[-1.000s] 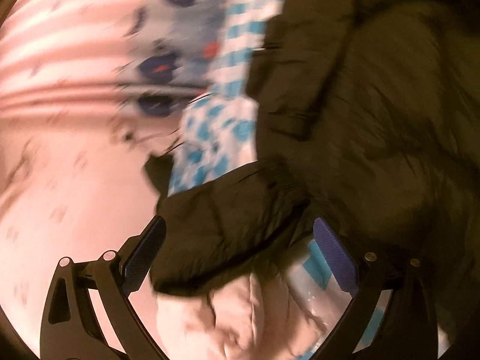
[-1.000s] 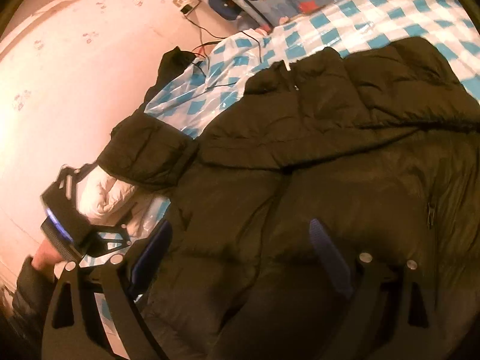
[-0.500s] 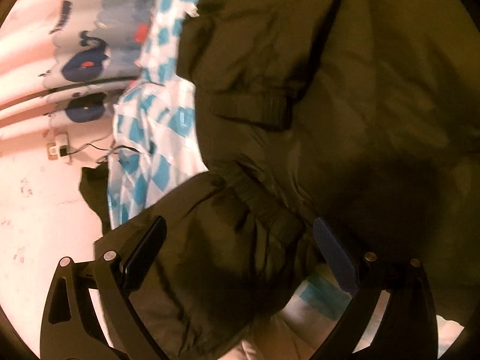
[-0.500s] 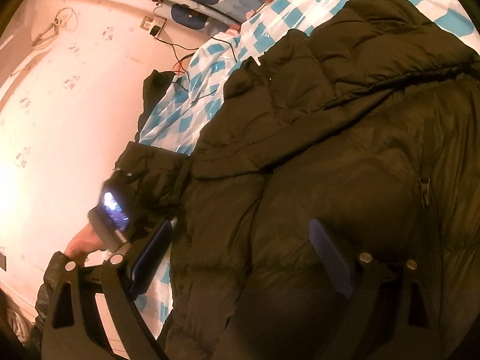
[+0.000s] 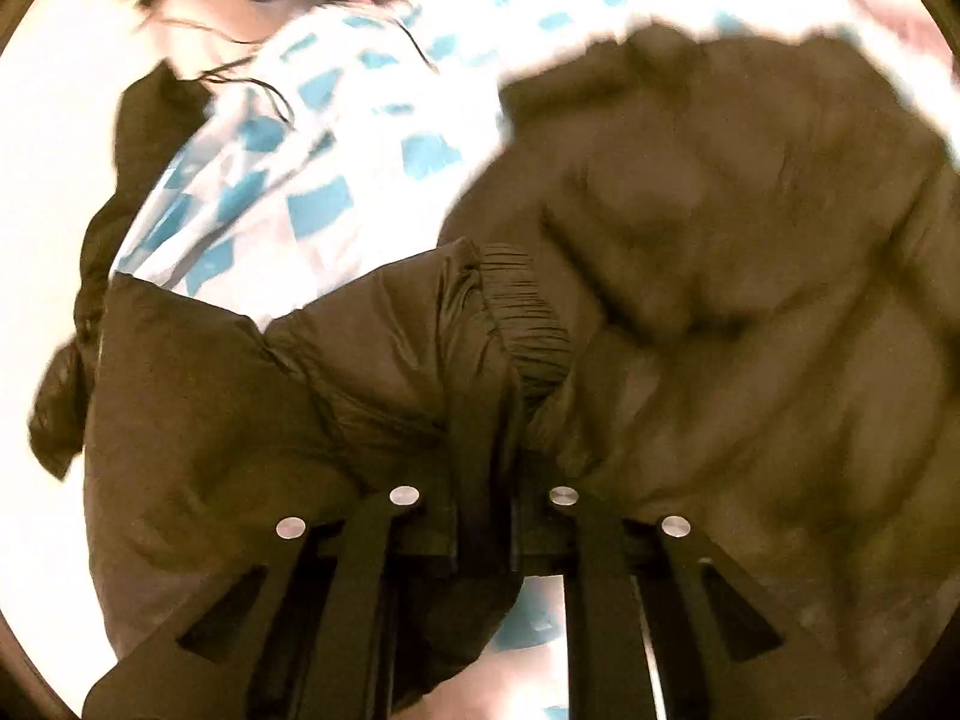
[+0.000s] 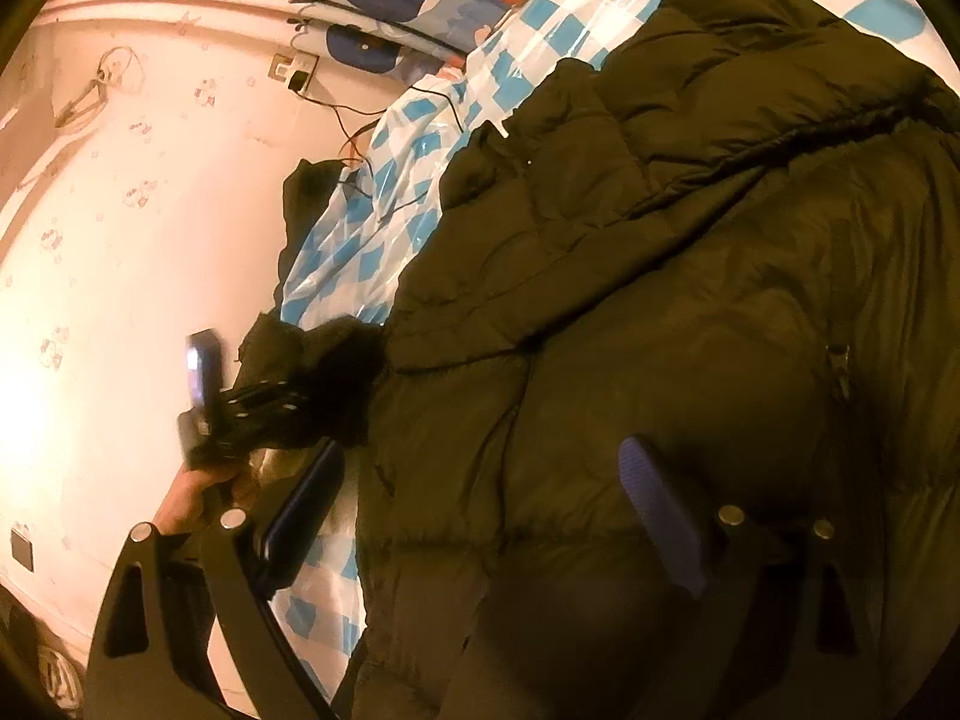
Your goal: Fold large clothes
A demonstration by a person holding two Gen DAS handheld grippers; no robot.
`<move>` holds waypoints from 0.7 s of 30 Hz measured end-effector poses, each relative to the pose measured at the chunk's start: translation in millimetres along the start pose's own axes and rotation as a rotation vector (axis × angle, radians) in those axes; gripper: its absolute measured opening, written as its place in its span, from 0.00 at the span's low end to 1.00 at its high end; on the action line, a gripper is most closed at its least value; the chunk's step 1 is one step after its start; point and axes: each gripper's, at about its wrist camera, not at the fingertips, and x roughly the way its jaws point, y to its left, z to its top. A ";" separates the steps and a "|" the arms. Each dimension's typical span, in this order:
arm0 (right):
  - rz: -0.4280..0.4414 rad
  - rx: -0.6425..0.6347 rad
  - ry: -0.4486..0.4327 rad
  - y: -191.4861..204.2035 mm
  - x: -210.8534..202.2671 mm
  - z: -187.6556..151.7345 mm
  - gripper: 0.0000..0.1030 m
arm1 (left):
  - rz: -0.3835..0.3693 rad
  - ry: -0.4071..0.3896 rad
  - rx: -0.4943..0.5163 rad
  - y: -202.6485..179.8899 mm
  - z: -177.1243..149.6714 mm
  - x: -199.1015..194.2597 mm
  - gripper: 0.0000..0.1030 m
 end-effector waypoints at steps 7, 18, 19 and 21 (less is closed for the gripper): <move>0.001 0.023 -0.015 0.1 -4.2 0.6 0.86 | -0.225 -0.242 -0.208 16.4 31.2 -74.4 0.09; -0.009 0.067 -0.081 -3.4 -28.1 9.7 0.86 | -0.456 -0.475 -0.329 -23.2 85.5 -144.1 0.09; -0.005 0.077 -0.090 -4.7 -31.5 11.3 0.86 | -0.482 -0.494 -0.331 -31.3 92.9 -148.7 0.09; 0.004 0.095 -0.110 -7.1 -38.5 14.5 0.86 | -0.517 -0.519 -0.333 -42.6 102.5 -153.6 0.09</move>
